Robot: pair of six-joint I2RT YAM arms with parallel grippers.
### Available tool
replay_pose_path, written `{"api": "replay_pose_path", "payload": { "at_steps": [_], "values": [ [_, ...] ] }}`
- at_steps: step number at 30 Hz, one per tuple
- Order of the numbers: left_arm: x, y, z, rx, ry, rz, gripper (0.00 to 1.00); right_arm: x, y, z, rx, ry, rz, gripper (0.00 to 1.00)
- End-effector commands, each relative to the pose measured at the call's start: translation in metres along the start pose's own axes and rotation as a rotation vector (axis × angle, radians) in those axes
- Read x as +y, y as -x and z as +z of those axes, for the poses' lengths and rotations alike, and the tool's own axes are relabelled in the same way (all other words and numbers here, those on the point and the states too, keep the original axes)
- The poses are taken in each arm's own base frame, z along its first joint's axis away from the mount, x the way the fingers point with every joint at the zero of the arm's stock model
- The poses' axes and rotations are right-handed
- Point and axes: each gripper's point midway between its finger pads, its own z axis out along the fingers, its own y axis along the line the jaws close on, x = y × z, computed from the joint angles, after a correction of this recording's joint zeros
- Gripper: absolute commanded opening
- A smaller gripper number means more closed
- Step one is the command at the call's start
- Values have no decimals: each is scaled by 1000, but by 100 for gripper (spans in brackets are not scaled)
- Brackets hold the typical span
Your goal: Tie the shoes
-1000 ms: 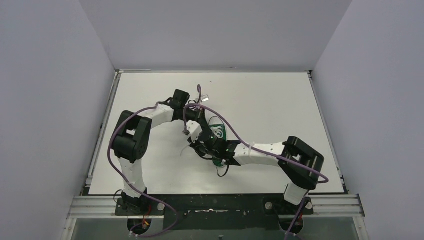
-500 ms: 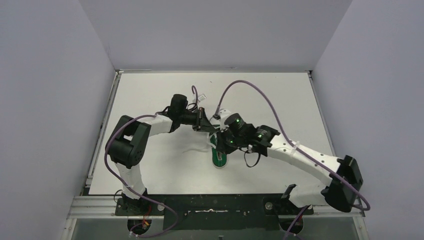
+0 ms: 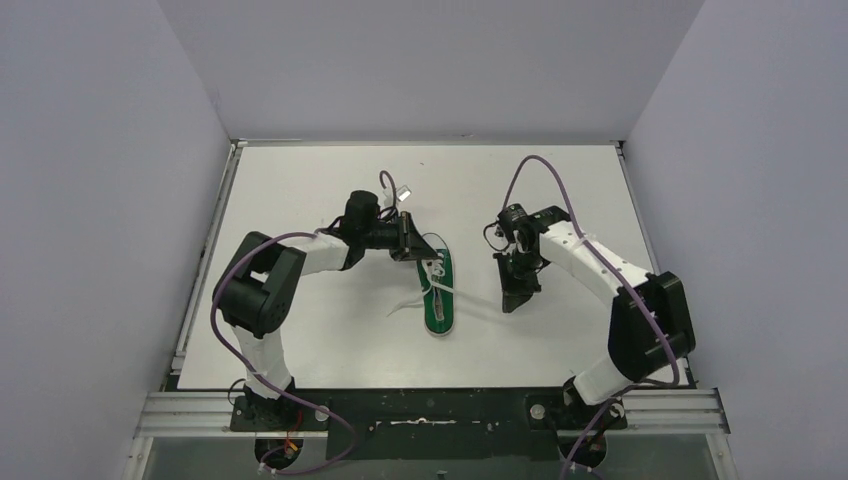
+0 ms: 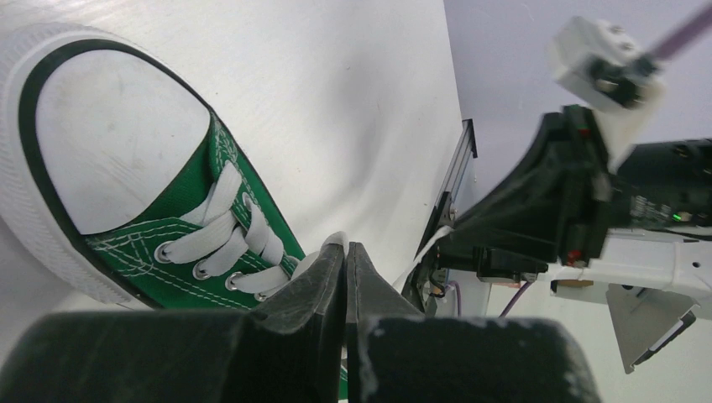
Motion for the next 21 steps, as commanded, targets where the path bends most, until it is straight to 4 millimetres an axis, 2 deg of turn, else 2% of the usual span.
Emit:
{"api": "replay_pose_path", "payload": {
  "at_steps": [1,3,5,6,8,10,11,12,14,17,21],
  "values": [
    [-16,16,-8,-31,-5,66,0,-29,-1,10,77,-64,46,0],
    [-14,16,-12,-32,6,65,0,-39,5,17,80,-84,56,0],
    [-16,15,-13,-23,1,66,0,-29,20,20,23,-30,-20,7],
    [-16,14,-14,-19,1,66,0,-15,32,20,-30,39,-92,12],
    [-19,12,-15,-16,-10,62,0,18,54,14,-167,180,-242,29],
    [-22,12,-16,-21,-23,56,0,49,66,5,-323,306,-426,54],
    [-23,12,-16,-24,-29,57,0,64,69,0,-403,377,-511,61],
    [-24,12,-16,-25,-32,57,0,77,79,-5,-505,444,-579,65],
    [-24,12,-16,-18,-34,55,0,91,82,-4,-591,559,-614,67],
    [-26,12,-18,-19,-37,57,0,113,91,4,-585,683,-622,64],
    [-27,10,-19,-22,-45,46,0,130,90,15,-579,742,-666,59]
  ]
}}
